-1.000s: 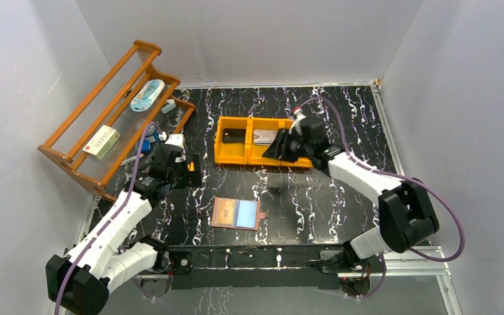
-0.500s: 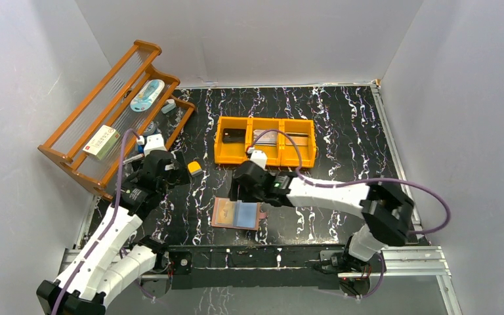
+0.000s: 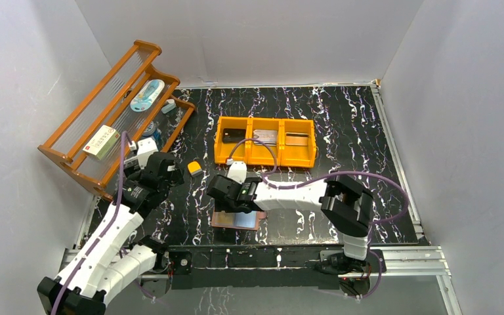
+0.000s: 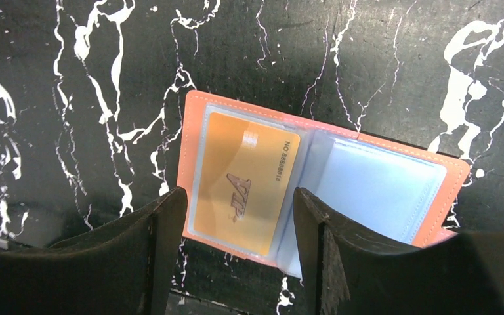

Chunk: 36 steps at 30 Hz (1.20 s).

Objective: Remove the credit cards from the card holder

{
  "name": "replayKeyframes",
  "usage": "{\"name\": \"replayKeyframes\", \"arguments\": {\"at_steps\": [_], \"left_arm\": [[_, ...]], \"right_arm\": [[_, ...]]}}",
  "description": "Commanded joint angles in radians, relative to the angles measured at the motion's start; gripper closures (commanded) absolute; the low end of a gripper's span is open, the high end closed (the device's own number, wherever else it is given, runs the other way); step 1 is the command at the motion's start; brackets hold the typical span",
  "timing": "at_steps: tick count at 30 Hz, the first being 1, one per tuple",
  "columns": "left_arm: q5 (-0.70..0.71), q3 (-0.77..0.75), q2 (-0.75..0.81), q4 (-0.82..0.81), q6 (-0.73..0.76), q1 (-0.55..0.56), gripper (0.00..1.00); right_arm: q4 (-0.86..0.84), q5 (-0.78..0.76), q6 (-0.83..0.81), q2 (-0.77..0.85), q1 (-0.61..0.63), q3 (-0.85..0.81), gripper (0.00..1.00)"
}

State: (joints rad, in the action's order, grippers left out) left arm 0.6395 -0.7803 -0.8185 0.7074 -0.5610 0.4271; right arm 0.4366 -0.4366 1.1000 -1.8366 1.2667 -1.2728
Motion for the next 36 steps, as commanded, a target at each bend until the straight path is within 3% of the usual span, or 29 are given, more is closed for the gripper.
{"name": "replayKeyframes", "arguments": {"at_steps": [1, 6, 13, 17, 20, 25, 26, 31, 36], "left_arm": [[0.096, -0.027, 0.037, 0.041, -0.060, -0.005, 0.02], [0.044, -0.018, 0.011, 0.016, -0.040, -0.005, 0.02], [-0.161, -0.017, -0.092, -0.040, 0.054, -0.005, 0.02], [-0.207, -0.025, -0.127, -0.047, 0.076, -0.005, 0.05], [-0.345, -0.009, -0.121, -0.098, 0.124, -0.005, 0.08], [-0.666, 0.043, -0.136, -0.198, 0.109, -0.005, 0.18], [-0.739, 0.056, -0.149, -0.218, 0.093, -0.005, 0.24], [-1.049, 0.183, -0.213, -0.373, -0.020, 0.004, 0.35], [-1.072, 0.236, -0.247, -0.459, -0.077, 0.103, 0.37]], "right_arm": [[0.098, -0.058, 0.039, -0.049, 0.011, -0.087, 0.32], [0.086, -0.050, 0.053, -0.047, 0.012, -0.062, 0.37], [-0.227, 0.110, -0.016, 0.061, -0.008, 0.167, 0.57], [-0.300, 0.164, 0.011, 0.089, -0.033, 0.271, 0.64], [-0.404, 0.209, 0.011, 0.149, -0.051, 0.364, 0.78], [-0.627, 0.317, 0.024, 0.226, -0.105, 0.562, 0.88], [-0.687, 0.357, 0.019, 0.232, -0.122, 0.598, 0.88], [-0.895, 0.535, 0.030, 0.232, -0.206, 0.726, 0.87], [-1.005, 0.594, 0.054, 0.242, -0.228, 0.808, 0.84]]}}
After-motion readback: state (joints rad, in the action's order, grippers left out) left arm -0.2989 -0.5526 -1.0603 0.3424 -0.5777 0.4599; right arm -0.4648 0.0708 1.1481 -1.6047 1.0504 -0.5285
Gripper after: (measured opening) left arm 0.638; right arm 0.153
